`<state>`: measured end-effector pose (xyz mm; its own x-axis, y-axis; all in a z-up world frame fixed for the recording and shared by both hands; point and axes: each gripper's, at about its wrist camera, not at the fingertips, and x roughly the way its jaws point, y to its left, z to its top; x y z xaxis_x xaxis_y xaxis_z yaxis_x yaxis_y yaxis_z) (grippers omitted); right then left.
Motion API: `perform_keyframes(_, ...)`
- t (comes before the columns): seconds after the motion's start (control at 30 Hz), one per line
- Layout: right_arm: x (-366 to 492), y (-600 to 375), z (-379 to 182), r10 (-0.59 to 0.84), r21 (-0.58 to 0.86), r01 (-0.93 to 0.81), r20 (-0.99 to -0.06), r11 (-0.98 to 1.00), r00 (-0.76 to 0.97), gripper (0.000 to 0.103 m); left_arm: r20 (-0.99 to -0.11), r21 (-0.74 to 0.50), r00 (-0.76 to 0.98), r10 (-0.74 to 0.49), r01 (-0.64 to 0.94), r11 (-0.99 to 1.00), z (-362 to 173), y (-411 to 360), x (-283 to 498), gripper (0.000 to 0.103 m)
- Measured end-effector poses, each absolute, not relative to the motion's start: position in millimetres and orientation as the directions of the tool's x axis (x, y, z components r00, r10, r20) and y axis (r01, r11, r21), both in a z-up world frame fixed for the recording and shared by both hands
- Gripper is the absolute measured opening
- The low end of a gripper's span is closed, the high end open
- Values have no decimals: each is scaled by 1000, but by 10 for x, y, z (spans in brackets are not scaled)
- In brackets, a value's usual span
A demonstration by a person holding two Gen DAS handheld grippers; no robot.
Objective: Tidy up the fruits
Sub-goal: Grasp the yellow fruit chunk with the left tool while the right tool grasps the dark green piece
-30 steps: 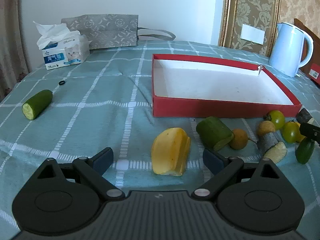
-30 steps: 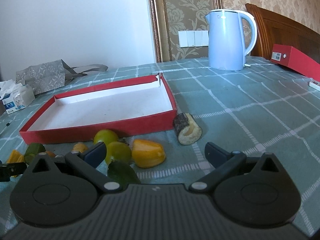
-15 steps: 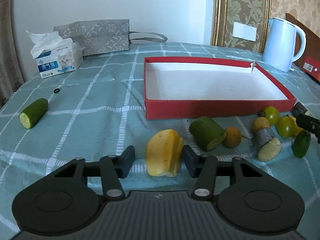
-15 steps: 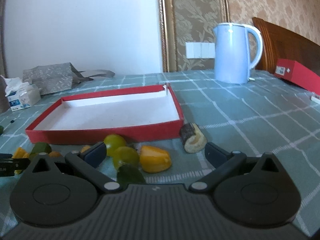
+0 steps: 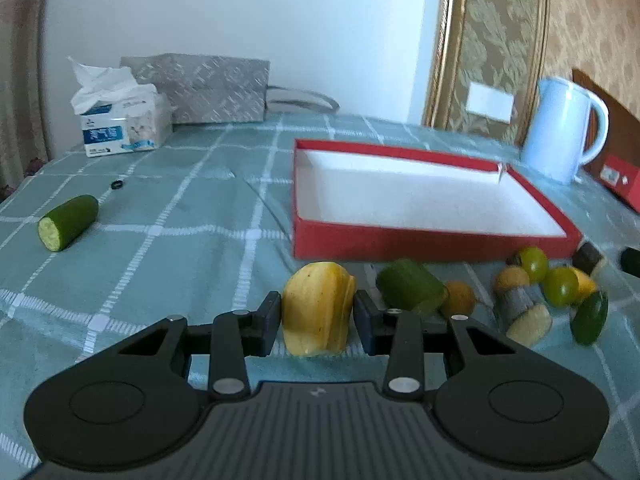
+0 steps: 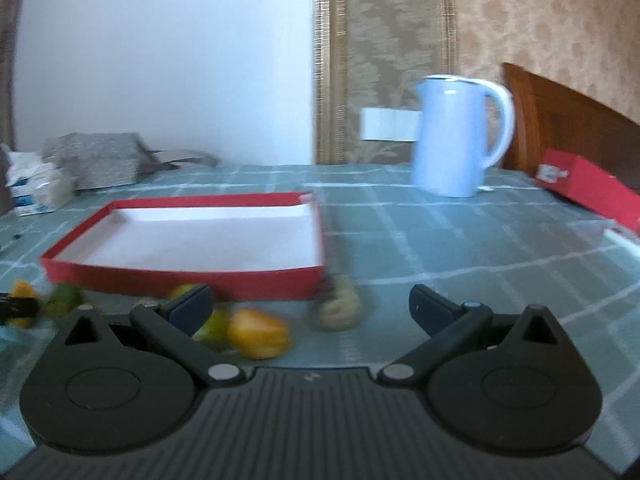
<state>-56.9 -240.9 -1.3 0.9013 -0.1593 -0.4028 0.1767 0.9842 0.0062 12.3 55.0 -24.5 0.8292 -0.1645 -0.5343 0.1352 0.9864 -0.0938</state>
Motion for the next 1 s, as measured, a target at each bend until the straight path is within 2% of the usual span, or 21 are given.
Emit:
perform_keyframes(0.2,-570,-2932,-48,-163,41,207,-478,977,863,103,-526,-133,833,-174,122,984,-253,629,144,38)
perform_keyframes(0.3,-592,-2984,-101,-92,93,161,-508,983,856,103,-526,-140,831,-178,122,983,-259,641,142,38)
perform_keyframes(0.4,-659,-2889,-113,2,131,73,-499,989,867,100,-526,-139,832,-178,122,983,-260,643,144,38)
perform_keyframes(0.47,-680,-2756,-114,38,103,16,-496,995,868,90,-529,-138,830,-177,122,983,-262,642,146,38)
perform_keyframes(0.5,-674,-2666,-120,50,82,-10,-502,997,863,90,-529,-136,830,-176,122,983,-262,639,141,38)
perform_keyframes(0.6,-619,-2446,-151,90,51,-74,-521,996,849,78,-528,-139,830,-177,121,983,-262,640,141,38)
perform_keyframes(0.67,-582,-2323,-194,120,47,-113,-545,992,830,64,-530,-143,829,-179,121,982,-264,643,143,38)
perform_keyframes(0.73,-523,-2221,-244,136,38,-139,-569,990,811,56,-532,-143,828,-179,121,982,-266,639,147,38)
perform_keyframes(0.8,-483,-2156,-272,143,40,-148,-583,988,800,54,-531,-139,828,-178,122,983,-266,635,145,38)
perform_keyframes(0.87,-428,-2120,-283,154,56,-151,-593,987,790,46,-530,-138,829,-179,124,983,-267,637,140,38)
perform_keyframes(1.0,-335,-2053,-299,136,34,-146,-606,989,784,45,-530,-136,829,-178,124,983,-273,635,138,38)
